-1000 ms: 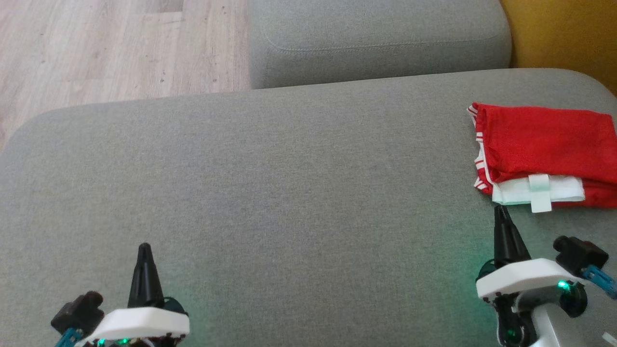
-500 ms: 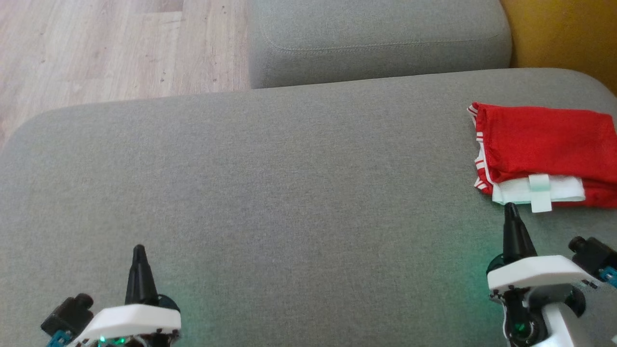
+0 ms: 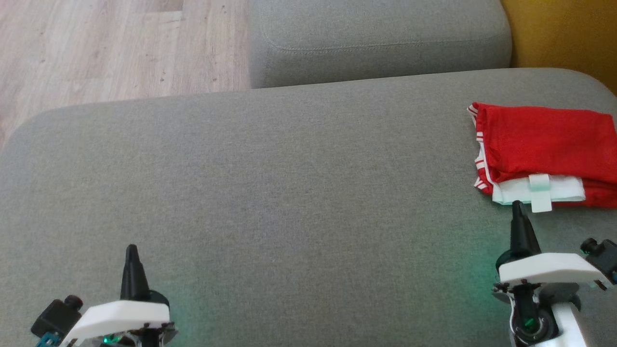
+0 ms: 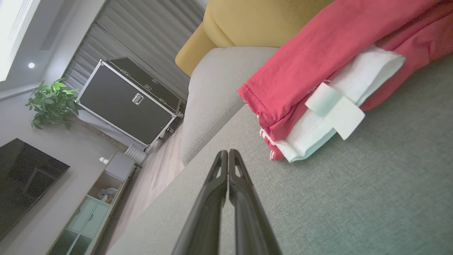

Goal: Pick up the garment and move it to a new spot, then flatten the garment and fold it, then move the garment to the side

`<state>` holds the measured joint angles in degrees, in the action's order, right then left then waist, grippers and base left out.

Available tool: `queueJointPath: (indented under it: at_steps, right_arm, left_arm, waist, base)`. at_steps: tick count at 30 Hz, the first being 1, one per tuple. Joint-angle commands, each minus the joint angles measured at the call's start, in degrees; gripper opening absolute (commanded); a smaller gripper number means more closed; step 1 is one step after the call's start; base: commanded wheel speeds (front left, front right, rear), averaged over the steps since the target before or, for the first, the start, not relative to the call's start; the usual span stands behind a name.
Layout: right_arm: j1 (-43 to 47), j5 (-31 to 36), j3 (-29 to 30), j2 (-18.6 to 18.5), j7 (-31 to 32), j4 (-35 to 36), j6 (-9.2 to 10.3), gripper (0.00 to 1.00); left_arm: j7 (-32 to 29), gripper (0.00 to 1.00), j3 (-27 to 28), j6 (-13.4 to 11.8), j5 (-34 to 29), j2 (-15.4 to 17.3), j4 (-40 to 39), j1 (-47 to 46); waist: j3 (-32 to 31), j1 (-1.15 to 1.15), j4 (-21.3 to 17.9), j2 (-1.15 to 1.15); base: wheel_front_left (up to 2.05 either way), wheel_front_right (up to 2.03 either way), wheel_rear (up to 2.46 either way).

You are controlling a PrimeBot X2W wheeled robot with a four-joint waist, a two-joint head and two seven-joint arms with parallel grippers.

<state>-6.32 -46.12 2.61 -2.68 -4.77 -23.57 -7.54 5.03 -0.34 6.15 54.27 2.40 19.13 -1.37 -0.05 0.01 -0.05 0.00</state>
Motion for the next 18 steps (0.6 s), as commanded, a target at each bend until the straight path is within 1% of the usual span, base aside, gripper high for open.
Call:
queueJointPath:
  at_steps: [1, 12, 18]
  right_arm:
    - [-1.51, -1.95, -0.15, -0.19, 0.39, 2.4, 0.03, 0.0]
    - [-1.21, -10.02, 0.59, -0.2, 2.38, 3.71, 0.03, 0.0]
    - [-1.08, -13.37, 0.9, -0.2, 3.21, 4.25, 0.03, 0.0]
  left_arm:
    - [-0.41, 0.0, 1.33, 0.56, 1.48, 0.23, -2.22, -3.05]
    - [-2.45, 0.0, 2.34, 0.7, 8.15, 0.27, -2.74, -3.37]
    - [-3.29, 0.0, 2.76, 0.76, 10.91, 0.29, -2.96, -3.51]
  waist:
    - [0.0, 0.0, 0.0, 0.0]
    - [0.05, 0.0, 0.01, 0.0]
    - [0.06, 0.0, 0.01, 0.0]
  base:
    - [0.0, 0.0, 0.0]
    - [0.0, 0.0, 0.0]
    - [0.0, 0.0, 0.0]
